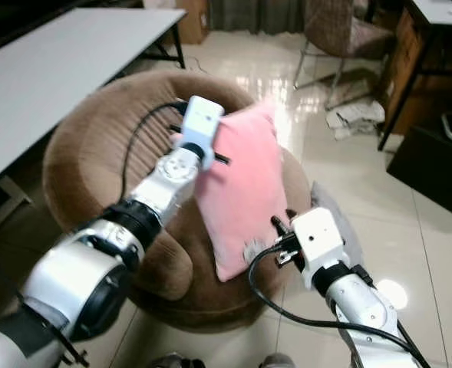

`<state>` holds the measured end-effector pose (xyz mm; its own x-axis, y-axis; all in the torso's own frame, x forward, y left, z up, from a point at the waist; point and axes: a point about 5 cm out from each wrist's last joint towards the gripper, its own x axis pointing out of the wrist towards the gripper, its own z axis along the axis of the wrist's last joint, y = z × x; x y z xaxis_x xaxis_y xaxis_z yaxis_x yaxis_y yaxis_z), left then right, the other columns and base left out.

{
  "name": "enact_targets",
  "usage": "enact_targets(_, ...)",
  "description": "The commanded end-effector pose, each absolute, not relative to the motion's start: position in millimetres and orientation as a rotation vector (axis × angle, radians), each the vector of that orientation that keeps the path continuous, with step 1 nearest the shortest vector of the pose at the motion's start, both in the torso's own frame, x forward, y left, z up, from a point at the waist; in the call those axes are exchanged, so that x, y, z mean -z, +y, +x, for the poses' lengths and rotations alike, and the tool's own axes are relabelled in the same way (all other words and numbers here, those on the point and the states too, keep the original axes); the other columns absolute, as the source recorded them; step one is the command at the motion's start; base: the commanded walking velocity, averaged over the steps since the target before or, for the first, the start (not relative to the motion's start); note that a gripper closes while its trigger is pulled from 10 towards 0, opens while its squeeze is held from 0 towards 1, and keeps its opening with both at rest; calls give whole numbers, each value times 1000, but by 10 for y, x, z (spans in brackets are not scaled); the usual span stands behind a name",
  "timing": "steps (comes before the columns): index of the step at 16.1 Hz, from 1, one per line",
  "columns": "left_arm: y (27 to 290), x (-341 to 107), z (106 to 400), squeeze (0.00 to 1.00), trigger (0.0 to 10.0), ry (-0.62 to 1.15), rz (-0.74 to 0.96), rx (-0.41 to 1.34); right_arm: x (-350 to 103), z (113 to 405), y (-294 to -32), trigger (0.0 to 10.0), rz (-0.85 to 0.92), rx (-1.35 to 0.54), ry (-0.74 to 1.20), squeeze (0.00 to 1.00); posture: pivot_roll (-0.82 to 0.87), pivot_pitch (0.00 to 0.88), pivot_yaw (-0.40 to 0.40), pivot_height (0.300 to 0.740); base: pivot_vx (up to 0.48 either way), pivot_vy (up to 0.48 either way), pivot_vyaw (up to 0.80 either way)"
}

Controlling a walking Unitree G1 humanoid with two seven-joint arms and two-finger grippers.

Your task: Move the pillow to the sofa from floor

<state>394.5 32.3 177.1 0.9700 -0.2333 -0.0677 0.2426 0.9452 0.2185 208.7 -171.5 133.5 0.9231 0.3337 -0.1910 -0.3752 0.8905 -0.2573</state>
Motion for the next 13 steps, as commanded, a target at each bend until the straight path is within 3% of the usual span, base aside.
enact_targets(1, 504, -1820, 4012, 0, 10000, 41, 247, 143, -1343, 2072, -1702, 10000, -291, -372, 144, 0, -132, 137, 154, 740, 0, 0, 0)
enact_targets(4, 899, -1566, 4006, 0, 10000, 121, 335, -17, -1323, 2033, -1662, 10000, -274, -370, 156, 0, -138, 146, 144, 740, 0, 0, 0)
enact_targets(6, 955, -1510, 3994, 0, 10000, 143, 338, -31, -1311, 2024, -1648, 10000, -273, -376, 161, 0, -138, 146, 143, 740, 0, 0, 0)
enact_targets(7, 1086, -1390, 3960, 341, 10000, 188, 346, -68, -1294, 2023, -1599, 10000, -263, -389, 162, 0, -140, 130, 136, 740, 0, 0, 0)
enact_targets(8, 1142, -1351, 3948, 506, 10000, 202, 356, -87, -1289, 2024, -1577, 10000, -259, -394, 162, 0, -140, 130, 136, 740, 0, 0, 0)
enact_targets(9, 1229, -1307, 3937, 1000, 10000, 228, 355, -98, -1275, 2040, -1545, 10000, -253, -401, 161, 0, -134, 127, 125, 740, 0, 0, 0)
enact_targets(13, 1398, -1431, 3987, 1000, 10000, 187, 349, -159, -1266, 2099, -1533, 10000, -257, -411, 151, 0, -139, 91, 115, 740, 0, 0, 0)
